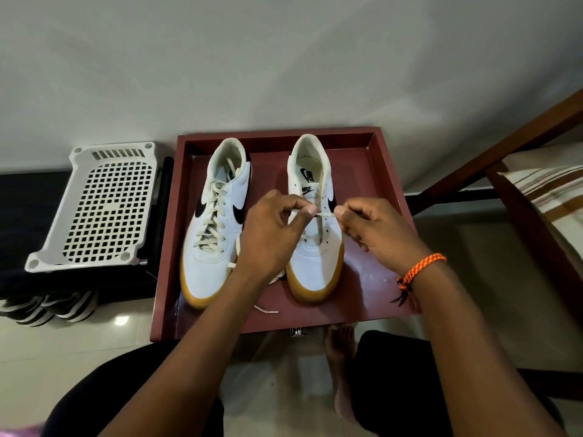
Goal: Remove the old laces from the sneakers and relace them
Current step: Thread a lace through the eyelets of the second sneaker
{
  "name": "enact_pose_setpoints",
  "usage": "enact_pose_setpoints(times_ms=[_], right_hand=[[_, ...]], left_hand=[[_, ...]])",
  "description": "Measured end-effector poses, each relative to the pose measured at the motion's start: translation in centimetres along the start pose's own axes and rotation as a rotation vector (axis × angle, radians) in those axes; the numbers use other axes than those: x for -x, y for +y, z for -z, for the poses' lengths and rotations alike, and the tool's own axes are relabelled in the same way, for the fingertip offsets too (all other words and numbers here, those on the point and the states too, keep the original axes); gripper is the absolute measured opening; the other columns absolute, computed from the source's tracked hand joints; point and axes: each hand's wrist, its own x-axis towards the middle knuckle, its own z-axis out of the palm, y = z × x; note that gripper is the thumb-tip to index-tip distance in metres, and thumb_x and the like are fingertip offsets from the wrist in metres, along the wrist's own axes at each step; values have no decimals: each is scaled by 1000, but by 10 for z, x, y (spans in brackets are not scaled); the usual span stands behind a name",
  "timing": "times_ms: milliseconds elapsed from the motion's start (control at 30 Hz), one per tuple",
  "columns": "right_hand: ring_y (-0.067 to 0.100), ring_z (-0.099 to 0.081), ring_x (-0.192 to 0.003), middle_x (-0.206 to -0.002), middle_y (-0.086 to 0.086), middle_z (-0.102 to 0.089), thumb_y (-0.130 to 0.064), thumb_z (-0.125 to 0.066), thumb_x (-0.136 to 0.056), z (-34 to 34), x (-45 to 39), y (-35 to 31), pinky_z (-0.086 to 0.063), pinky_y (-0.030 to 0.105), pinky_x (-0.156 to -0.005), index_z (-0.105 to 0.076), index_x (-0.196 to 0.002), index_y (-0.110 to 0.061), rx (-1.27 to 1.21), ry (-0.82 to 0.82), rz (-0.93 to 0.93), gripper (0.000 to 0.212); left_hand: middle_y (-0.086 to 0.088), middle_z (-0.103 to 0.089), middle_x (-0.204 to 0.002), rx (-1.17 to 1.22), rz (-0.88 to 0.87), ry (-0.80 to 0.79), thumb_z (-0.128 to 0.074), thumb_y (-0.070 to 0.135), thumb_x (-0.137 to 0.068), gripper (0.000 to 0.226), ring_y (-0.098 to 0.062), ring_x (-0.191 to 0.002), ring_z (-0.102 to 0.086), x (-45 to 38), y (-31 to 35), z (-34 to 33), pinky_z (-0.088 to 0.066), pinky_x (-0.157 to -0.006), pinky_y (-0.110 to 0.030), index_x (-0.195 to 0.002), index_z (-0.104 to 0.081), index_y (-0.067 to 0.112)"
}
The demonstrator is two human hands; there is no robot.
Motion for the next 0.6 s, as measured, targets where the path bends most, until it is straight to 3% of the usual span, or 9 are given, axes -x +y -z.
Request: enact_pose_setpoints(times_ms=[133, 267, 433, 533, 600], right_hand=[[4, -46, -51, -56, -5, -53, -26, -62, -105, 2, 0, 5, -42, 17, -54, -67, -73, -9, 95, 24, -19, 37], [5, -54, -50, -56, -1, -59, -26, -62, -105, 2, 2, 6, -47, 15, -55, -70, -76, -7, 87, 6, -44, 35], [11, -53, -52, -56, 1, -58, -29, -60, -107, -2, 1, 2, -49, 22, -55, -69, -78, -4, 28, -29, -40, 39], [12, -53, -53, -56, 2, -58, -30, -59, -108, -2, 1, 3, -49, 22, -55, -69, -78, -4, 22, -27, -39, 40], [12, -53, -53, -57, 2, -58, -30, -59, -108, -3, 1, 2, -49, 23, -56, -69, -78, -4, 8, -25, -35, 40]], left_hand=[[5, -45, -93, -134, -1, -90, -78, 51, -92, 7, 5, -87, -49, 4, 5, 1, -46, -72, -31, -91, -79, 44], [7, -37, -102, -296, -35, -167, -76, 54, -92, 12, -3, -90, -49, 8, 10, 1, -40, -63, -26, -93, -78, 42], [1, -60, -123, -371, -290, -127, -74, 24, -99, 7, -22, -119, -52, 7, 3, -6, -39, -93, -27, -96, -78, 19], [7, -68, -97, -260, -281, -146, -69, 14, -101, 10, -11, -93, -62, 7, 6, -8, -48, -81, -25, -95, -77, 15], [11, -68, -86, -191, -239, -154, -68, 11, -101, 13, -7, -81, -63, 7, 7, -7, -46, -72, -17, -93, -78, 16]])
